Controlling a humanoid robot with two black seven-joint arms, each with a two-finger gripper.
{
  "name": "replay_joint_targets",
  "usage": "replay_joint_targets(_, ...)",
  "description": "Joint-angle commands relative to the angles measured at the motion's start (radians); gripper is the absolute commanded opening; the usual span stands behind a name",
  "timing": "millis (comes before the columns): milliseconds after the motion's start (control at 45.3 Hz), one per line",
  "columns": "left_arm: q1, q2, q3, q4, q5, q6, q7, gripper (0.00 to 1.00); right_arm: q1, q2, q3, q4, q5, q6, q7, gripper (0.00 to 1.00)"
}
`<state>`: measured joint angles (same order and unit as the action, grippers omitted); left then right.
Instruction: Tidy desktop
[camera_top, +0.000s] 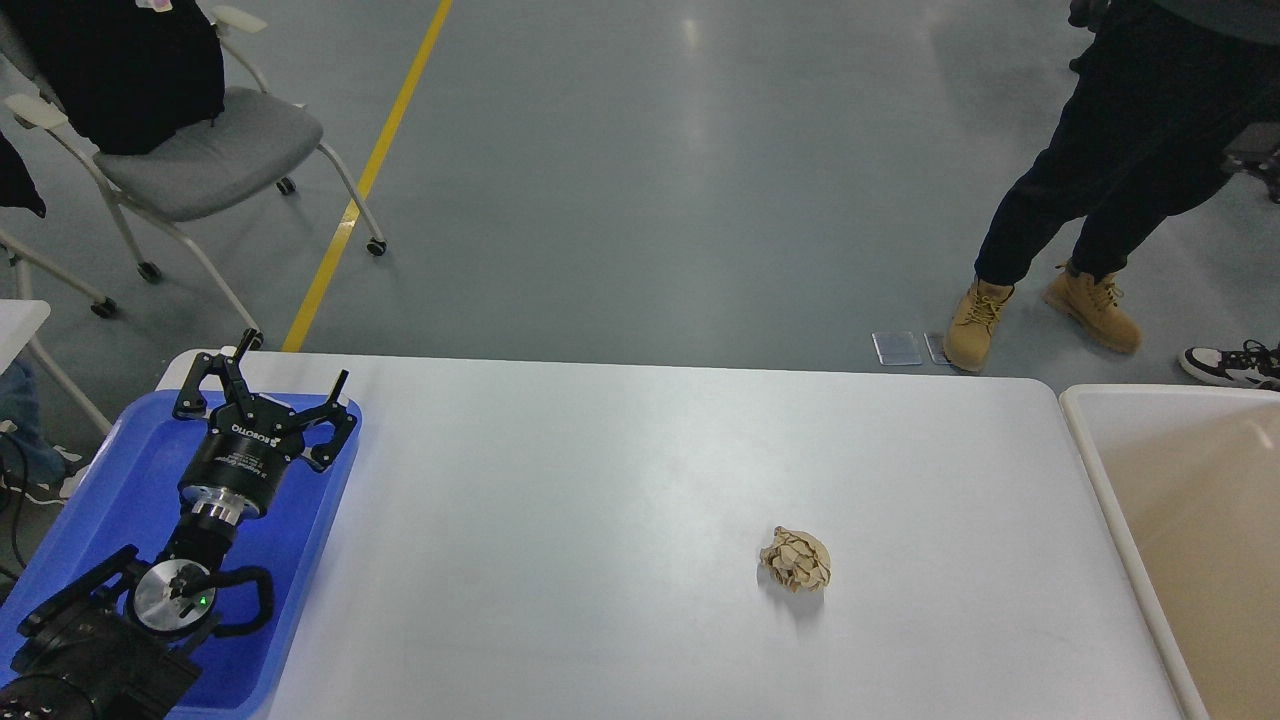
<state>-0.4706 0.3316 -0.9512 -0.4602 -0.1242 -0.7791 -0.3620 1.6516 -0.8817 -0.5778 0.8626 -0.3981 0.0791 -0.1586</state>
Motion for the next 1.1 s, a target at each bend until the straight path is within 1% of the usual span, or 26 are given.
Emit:
replay_joint_targets(0, 0.000, 0.000, 0.000, 0.000, 0.000, 0.000, 0.000, 0.99, 0.166, -0.003, -0.143, 0.144, 0.001, 0.007, -0.004, 0.99)
replay_joint_targets(132, 0.000, 0.000, 0.000, 0.000, 0.000, 0.000, 0.000, 0.99, 0.261, 0.016, -0.255, 0.225, 0.044, 0.010, -0.003, 0.99)
replay_joint_targets(331, 0.000, 0.000, 0.000, 0.000, 0.000, 0.000, 0.000, 0.99, 0.448, 0.174, -0.566, 0.337, 0.223, 0.004, 0.020, 0.99)
replay_joint_targets(441, 0.000, 0.000, 0.002, 0.000, 0.000, 0.001, 0.000, 0.99, 0.504, 0.259, -0.680, 0.410, 0.298, 0.002, 0.089, 0.99)
replay_joint_targets(485, 0.000, 0.000, 0.000, 0.000, 0.000, 0.000, 0.000, 0.99, 0.516, 0.277, -0.709, 0.444, 0.300, 0.001, 0.106, 0.99)
replay_joint_targets(551, 0.000, 0.000, 0.002, 0.000, 0.000, 0.000, 0.000, 0.99, 0.531, 0.299, -0.720, 0.489, 0.303, -0.001, 0.116, 0.99)
replay_joint_targets(728, 0.001, 0.001, 0.000, 0.000, 0.000, 0.000, 0.000, 0.99, 0.571, 0.329, -0.731, 0.637, 0.303, 0.005, 0.123, 1.00)
replay_joint_targets(816, 0.001, 0.001, 0.000, 0.000, 0.000, 0.000, 0.000, 0.99, 0.588, 0.337, -0.731, 0.691, 0.292, 0.014, 0.143, 1.00)
replay_joint_targets(949, 0.001, 0.001, 0.000, 0.000, 0.000, 0.000, 0.000, 0.99, 0.635, 0.363, -0.731, 0.774, 0.288, 0.021, 0.155, 1.00)
replay_joint_targets(1081, 0.001, 0.001, -0.001, 0.000, 0.000, 0.001, 0.000, 0.99, 0.701, 0.406, -0.726, 0.817, 0.289, 0.083, 0.155, 1.00)
